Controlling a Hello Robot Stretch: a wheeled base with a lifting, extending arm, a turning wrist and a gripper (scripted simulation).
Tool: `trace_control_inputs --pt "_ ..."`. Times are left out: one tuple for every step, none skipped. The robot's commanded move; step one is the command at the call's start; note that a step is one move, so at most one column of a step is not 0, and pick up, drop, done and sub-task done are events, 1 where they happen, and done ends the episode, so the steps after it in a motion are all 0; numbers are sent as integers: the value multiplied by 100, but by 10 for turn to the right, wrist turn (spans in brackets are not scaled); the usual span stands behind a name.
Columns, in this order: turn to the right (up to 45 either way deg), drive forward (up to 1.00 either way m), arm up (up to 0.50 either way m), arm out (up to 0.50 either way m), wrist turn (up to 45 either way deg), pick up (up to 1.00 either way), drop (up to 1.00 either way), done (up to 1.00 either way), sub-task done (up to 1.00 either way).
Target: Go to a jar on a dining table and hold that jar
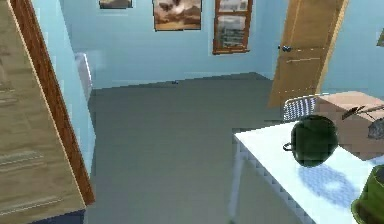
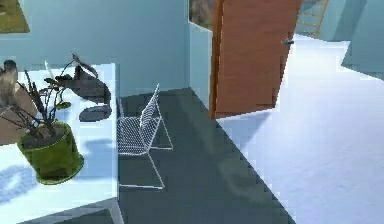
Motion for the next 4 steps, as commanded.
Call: trace_control_inputs --pt "0 40 0 0 0 0 0 0 0" --pt "-330 0 0 0 0 0 0 0 0" --pt "0 0 50 0 0 0 0 0 0" --pt "0 0 38 0 0 0 0 0 0"
